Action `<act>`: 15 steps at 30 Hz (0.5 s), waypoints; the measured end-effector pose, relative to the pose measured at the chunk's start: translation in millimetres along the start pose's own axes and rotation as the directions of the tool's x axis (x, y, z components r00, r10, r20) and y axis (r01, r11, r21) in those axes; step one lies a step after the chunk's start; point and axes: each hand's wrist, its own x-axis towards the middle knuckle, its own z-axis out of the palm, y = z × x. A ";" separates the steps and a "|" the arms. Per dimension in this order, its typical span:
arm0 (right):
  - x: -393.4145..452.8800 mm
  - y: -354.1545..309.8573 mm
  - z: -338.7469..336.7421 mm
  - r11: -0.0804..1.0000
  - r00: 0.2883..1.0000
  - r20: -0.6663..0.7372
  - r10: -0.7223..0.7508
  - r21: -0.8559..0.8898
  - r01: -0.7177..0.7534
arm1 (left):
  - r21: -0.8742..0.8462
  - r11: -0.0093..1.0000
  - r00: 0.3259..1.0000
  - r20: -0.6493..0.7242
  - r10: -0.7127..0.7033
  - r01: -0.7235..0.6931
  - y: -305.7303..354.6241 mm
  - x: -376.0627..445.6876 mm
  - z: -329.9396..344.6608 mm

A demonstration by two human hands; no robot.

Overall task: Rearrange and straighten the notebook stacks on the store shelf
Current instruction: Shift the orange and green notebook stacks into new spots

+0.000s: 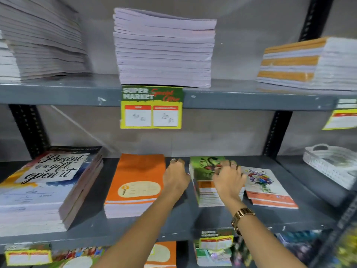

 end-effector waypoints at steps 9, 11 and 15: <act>44.4 130.8 -19.9 0.984 0.988 0.057 0.146 -0.107 -0.139 | -0.189 0.979 0.991 0.097 0.092 -0.073 95.2 -2.6 82.7; 50.3 150.2 -21.6 0.980 0.979 0.080 0.185 -0.091 -0.177 | -0.192 0.979 0.990 0.112 0.089 -0.066 110.2 -2.9 96.9; 60.8 185.8 -17.0 0.967 0.950 0.179 0.255 -0.063 -0.247 | -0.112 0.978 0.971 0.140 0.192 -0.177 134.2 -8.5 126.8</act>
